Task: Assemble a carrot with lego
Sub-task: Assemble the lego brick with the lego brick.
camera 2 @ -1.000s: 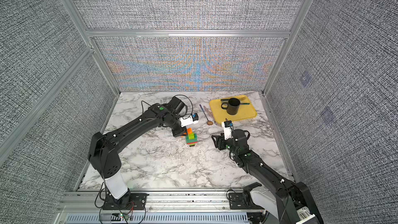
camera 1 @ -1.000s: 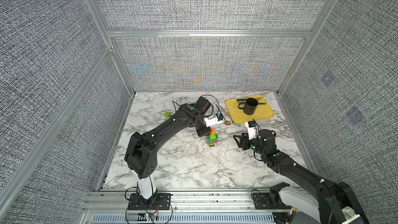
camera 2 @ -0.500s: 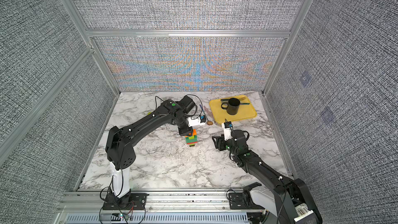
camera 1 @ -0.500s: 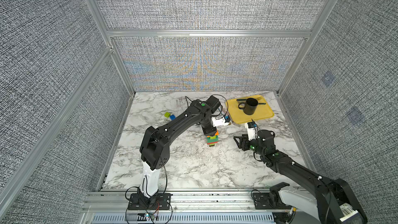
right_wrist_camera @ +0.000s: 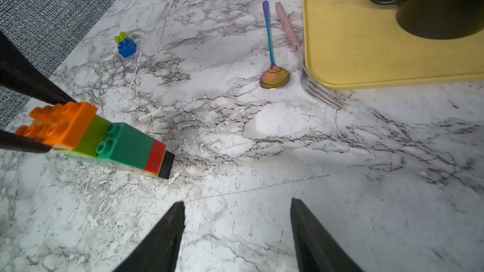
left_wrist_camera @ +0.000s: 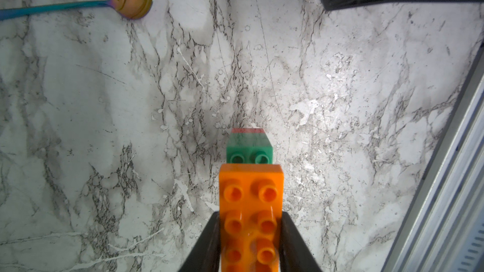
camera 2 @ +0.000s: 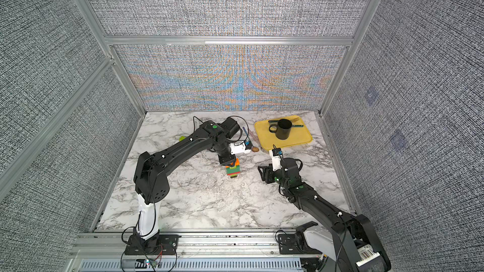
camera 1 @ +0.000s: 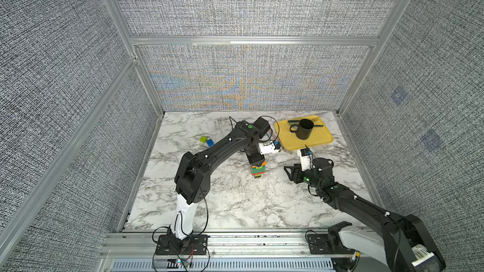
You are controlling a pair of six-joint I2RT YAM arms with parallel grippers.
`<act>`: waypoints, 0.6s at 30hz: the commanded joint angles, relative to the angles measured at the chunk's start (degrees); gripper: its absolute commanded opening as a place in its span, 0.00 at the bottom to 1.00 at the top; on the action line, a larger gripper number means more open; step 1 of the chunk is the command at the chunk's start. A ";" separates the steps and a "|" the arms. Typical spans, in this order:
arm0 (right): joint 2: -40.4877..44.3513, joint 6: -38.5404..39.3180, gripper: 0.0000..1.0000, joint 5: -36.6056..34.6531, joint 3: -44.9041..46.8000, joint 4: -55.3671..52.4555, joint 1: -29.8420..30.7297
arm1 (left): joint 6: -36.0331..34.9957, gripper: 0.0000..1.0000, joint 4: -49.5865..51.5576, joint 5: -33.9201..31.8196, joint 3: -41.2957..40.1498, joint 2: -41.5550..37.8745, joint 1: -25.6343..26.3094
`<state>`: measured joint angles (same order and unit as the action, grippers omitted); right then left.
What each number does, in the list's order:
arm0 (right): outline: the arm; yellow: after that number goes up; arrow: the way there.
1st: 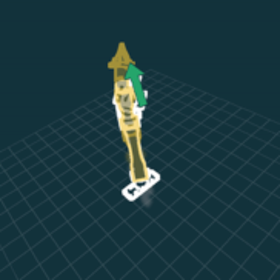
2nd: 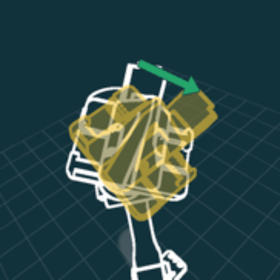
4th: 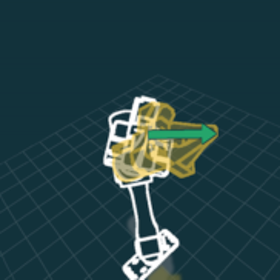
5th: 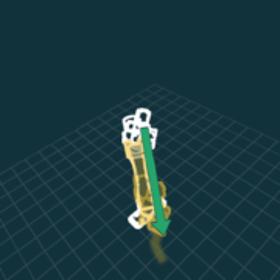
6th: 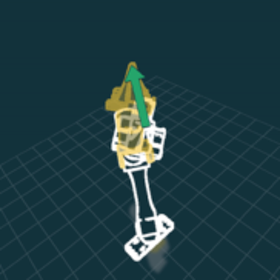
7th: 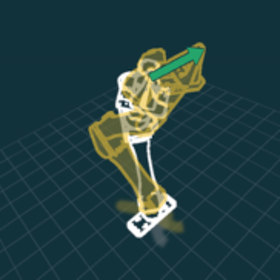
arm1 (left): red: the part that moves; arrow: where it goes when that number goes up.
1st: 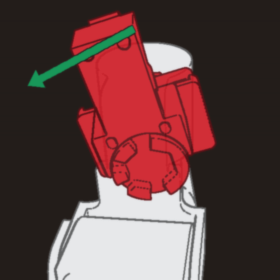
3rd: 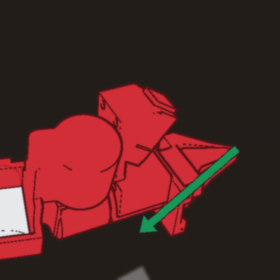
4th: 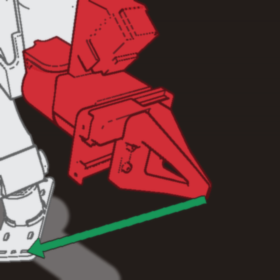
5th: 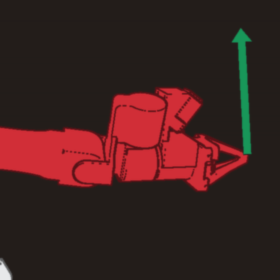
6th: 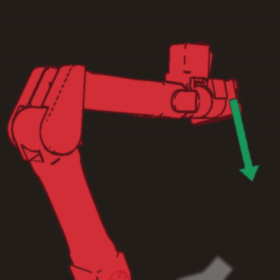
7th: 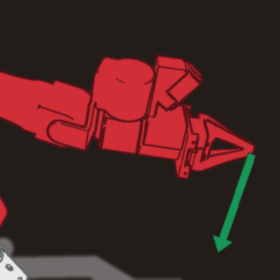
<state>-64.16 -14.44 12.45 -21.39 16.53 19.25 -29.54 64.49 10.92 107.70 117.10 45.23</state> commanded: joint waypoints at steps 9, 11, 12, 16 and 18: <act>-0.09 0.20 0.66 -0.29 0.38 1.65 0.03 | 1.71 0.09 3.48 -4.44 -1.06 3.23 0.72; -0.09 0.20 0.66 -0.23 0.45 1.57 0.01 | 2.38 0.08 3.36 -5.17 -2.08 3.56 0.73; -0.02 0.20 0.66 -0.27 0.48 1.57 0.05 | 2.55 0.08 3.23 -5.50 -2.69 3.66 0.81; 0.00 0.20 0.66 -0.26 0.55 1.66 0.01 | 3.30 0.08 2.42 -5.91 -5.38 3.41 0.82; -0.18 0.11 0.66 -0.07 0.50 1.75 0.01 | 3.35 0.08 2.46 -6.00 -5.48 3.08 0.81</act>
<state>-64.27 -14.44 12.45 -20.99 17.32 19.25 -27.27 62.48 9.30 104.53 117.82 45.93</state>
